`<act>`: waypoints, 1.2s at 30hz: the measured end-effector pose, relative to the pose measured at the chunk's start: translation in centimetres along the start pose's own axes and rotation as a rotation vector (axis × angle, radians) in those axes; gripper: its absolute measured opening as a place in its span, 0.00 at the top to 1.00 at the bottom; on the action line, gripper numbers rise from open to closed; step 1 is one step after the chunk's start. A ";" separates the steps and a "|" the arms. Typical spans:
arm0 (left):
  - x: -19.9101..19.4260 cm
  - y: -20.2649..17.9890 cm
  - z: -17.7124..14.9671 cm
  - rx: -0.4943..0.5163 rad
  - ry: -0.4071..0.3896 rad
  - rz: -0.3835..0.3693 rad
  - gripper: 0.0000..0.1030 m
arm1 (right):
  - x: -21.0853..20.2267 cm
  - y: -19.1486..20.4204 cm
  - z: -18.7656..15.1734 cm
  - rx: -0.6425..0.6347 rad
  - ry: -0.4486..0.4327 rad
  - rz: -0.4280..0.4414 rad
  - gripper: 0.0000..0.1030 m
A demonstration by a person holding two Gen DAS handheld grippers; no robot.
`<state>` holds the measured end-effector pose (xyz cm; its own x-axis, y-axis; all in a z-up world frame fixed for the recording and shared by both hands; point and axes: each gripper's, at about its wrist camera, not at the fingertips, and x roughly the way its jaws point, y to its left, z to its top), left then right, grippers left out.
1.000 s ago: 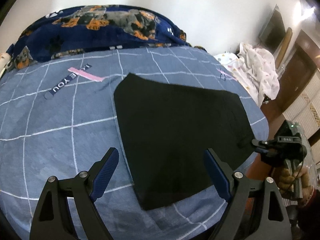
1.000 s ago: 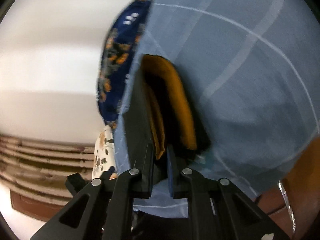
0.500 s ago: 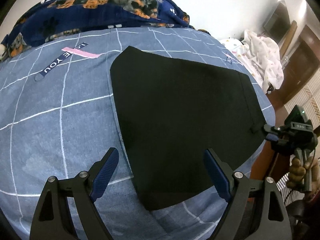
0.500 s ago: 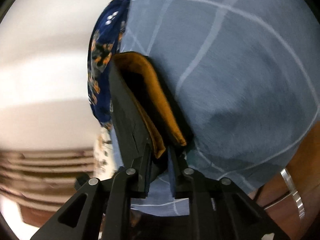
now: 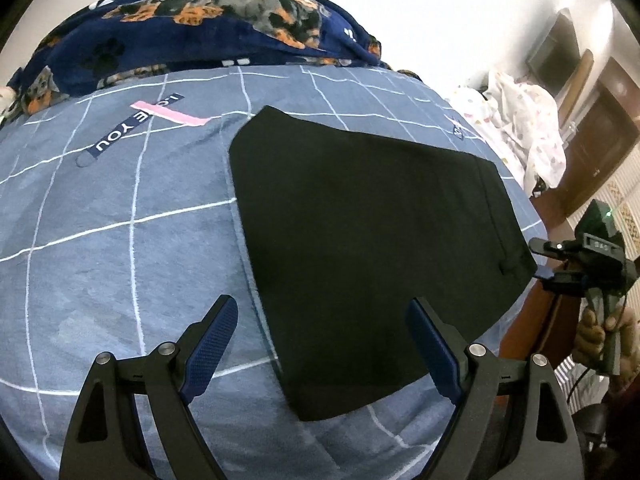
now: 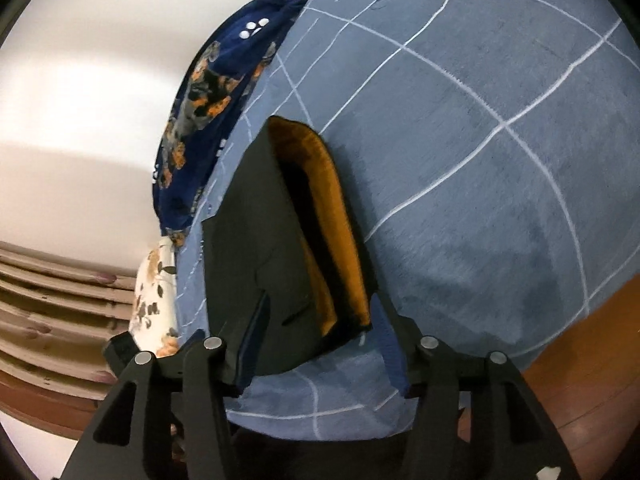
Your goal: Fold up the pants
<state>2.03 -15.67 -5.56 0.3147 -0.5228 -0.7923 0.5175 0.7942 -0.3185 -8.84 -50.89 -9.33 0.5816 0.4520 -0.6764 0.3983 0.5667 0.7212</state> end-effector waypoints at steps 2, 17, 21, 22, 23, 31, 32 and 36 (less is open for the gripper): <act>-0.1 0.6 0.1 -0.015 -0.007 -0.005 0.16 | 0.9 -0.1 0.3 -0.012 0.017 0.000 0.51; 0.7 2.3 1.5 -0.018 -0.011 0.047 0.16 | 5.6 2.0 4.6 -0.197 0.139 -0.015 0.44; 1.4 2.1 1.7 0.003 0.002 0.053 0.16 | 6.4 2.6 5.3 -0.241 0.184 0.004 0.39; 1.6 2.1 1.7 0.009 0.005 0.054 0.16 | 6.5 2.6 5.4 -0.244 0.187 0.005 0.39; 1.7 2.0 1.8 0.017 0.010 0.057 0.16 | 6.6 2.7 5.6 -0.246 0.192 0.008 0.39; 3.0 1.8 2.1 0.047 0.042 0.080 0.16 | 6.7 2.3 6.6 -0.234 0.210 0.040 0.40; 3.2 1.8 2.1 0.046 0.049 0.078 0.16 | 6.7 2.3 6.5 -0.235 0.213 0.042 0.40; 4.0 2.0 2.1 0.041 0.076 0.067 0.16 | 6.7 1.9 6.8 -0.224 0.239 0.069 0.39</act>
<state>6.06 -16.85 -8.28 0.2892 -0.4430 -0.8486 0.5297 0.8125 -0.2436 0.67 -51.47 -11.45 0.4082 0.6285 -0.6621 0.1823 0.6546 0.7337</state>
